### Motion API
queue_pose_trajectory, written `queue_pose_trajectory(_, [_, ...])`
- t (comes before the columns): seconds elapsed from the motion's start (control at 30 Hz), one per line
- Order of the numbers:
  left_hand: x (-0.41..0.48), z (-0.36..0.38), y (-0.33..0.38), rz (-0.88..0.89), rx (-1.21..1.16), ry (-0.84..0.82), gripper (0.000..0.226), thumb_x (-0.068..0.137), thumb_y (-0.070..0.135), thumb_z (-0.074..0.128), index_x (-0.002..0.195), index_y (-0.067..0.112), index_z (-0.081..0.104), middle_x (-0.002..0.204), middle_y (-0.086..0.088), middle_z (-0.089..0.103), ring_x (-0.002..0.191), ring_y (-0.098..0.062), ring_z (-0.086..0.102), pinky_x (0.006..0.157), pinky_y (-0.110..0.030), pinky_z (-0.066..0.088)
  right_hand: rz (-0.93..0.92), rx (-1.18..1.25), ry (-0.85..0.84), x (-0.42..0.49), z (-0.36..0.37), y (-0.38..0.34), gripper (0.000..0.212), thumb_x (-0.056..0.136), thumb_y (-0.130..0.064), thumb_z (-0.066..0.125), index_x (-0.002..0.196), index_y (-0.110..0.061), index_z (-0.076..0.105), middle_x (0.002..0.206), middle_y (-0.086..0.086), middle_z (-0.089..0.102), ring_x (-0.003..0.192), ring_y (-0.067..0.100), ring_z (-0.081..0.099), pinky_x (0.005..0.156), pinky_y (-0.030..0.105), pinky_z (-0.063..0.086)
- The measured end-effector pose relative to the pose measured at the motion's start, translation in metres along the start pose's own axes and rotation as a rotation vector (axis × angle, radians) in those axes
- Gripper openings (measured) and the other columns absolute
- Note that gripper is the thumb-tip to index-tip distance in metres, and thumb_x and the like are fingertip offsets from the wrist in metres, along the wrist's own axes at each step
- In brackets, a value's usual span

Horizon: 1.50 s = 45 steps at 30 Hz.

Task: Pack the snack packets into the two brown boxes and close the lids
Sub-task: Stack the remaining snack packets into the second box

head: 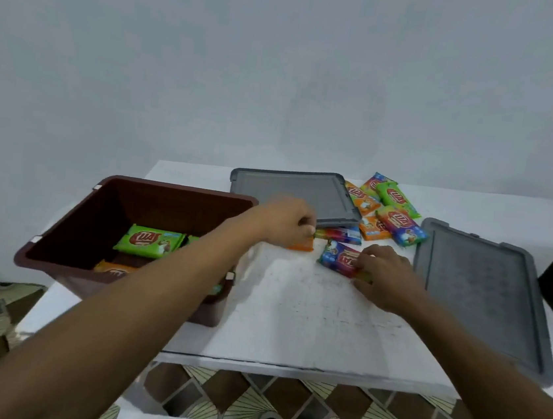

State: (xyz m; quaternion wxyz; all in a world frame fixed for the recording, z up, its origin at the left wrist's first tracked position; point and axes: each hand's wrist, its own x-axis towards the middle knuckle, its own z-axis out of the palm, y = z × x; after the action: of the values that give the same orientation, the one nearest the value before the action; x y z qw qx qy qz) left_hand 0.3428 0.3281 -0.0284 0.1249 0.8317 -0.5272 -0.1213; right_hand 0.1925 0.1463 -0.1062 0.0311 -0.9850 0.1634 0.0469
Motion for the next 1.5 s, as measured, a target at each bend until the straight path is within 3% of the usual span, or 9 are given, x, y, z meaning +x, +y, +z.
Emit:
queue_pose_trajectory(0.13, [0.025,0.053,0.015,-0.239,0.028,-0.099,0.030,0.098,0.017,0.046,0.124,0.008,0.058,0.128,-0.012,0.058,0.112,-0.025,0.055,0.093,-0.036,0.045,0.003,0.141,-0.051,-0.006,0.000,0.016,0.029,0.089,-0.044,0.061,0.110,-0.027,0.054,0.129,0.003,0.057,0.109,0.016,0.051,0.087,0.031,0.047])
queue_pose_trajectory(0.23, [0.024,0.088,0.018,-0.336,-0.005,0.003,0.044,0.099,0.019,0.045,0.142,0.009,0.042,0.146,-0.009,0.042,0.132,-0.026,0.042,0.109,-0.040,0.038,0.003,0.233,-0.098,-0.008,0.002,0.027,0.027,0.088,-0.040,0.064,0.104,-0.031,0.045,0.119,0.000,0.060,0.097,0.012,0.052,0.074,0.024,0.044])
queue_pose_trajectory(0.43, [0.015,0.118,0.019,-0.358,0.125,0.292,0.047,0.101,0.039,0.036,0.143,0.019,0.037,0.138,-0.001,0.042,0.127,-0.021,0.038,0.106,-0.045,0.034,0.044,0.335,-0.146,0.003,0.001,0.033,0.077,0.081,-0.038,0.074,0.145,-0.028,0.032,0.143,0.001,0.047,0.123,0.018,0.050,0.100,0.036,0.047])
queue_pose_trajectory(0.67, [-0.002,0.133,0.021,-0.549,-0.030,0.443,0.030,0.095,0.033,0.057,0.121,0.020,0.056,0.144,-0.007,0.031,0.133,-0.028,0.030,0.105,-0.039,0.043,0.021,0.269,-0.271,0.013,-0.003,0.033,0.073,0.081,-0.037,0.074,0.141,-0.021,0.035,0.133,0.004,0.048,0.109,0.014,0.050,0.098,0.037,0.049])
queue_pose_trajectory(0.87, [0.010,0.109,0.032,-0.796,-0.154,0.201,0.088,0.078,0.033,0.077,0.144,0.016,0.022,0.147,-0.014,0.032,0.133,-0.034,0.034,0.107,-0.044,0.035,0.005,0.361,-0.299,0.013,-0.012,0.031,0.067,0.078,-0.029,0.079,0.130,-0.021,0.038,0.129,0.004,0.054,0.099,0.013,0.053,0.082,0.025,0.049])
queue_pose_trajectory(1.03, [0.016,0.088,0.040,-0.772,-0.208,0.044,0.097,0.072,0.042,0.080,0.147,0.017,0.022,0.146,-0.011,0.032,0.126,-0.031,0.047,0.097,-0.042,0.048,0.147,0.725,-0.343,0.008,-0.026,0.041,0.044,0.084,-0.025,0.073,0.121,-0.015,0.050,0.117,0.006,0.060,0.099,0.021,0.064,0.085,0.031,0.054])
queue_pose_trajectory(1.17, [0.015,0.050,0.041,-0.677,-0.536,0.027,0.068,0.074,0.031,0.079,0.129,0.015,0.042,0.115,-0.005,0.059,0.096,-0.019,0.062,0.080,-0.035,0.055,0.249,1.147,-0.305,0.001,-0.044,0.047,0.046,0.083,-0.011,0.071,0.124,-0.014,0.049,0.110,0.014,0.063,0.091,0.026,0.067,0.082,0.038,0.057])
queue_pose_trajectory(1.27, [0.010,0.013,0.039,-0.575,-0.807,0.051,0.050,0.081,0.042,0.073,0.118,0.017,0.050,0.103,-0.006,0.064,0.087,-0.018,0.065,0.069,-0.032,0.055,0.141,1.415,-0.323,0.001,-0.064,0.044,0.061,0.083,0.004,0.066,0.132,-0.028,0.048,0.117,0.014,0.061,0.095,0.028,0.066,0.075,0.041,0.058])
queue_pose_trajectory(1.5, [-0.032,-0.065,-0.012,-0.341,-0.800,0.063,0.020,0.098,0.028,0.055,0.106,0.011,0.061,0.092,-0.010,0.067,0.080,-0.022,0.064,0.071,-0.034,0.053,0.009,1.247,-0.233,0.017,-0.108,-0.006,0.026,0.080,-0.006,0.074,0.092,-0.018,0.055,0.104,0.022,0.069,0.092,0.034,0.070,0.081,0.047,0.057])
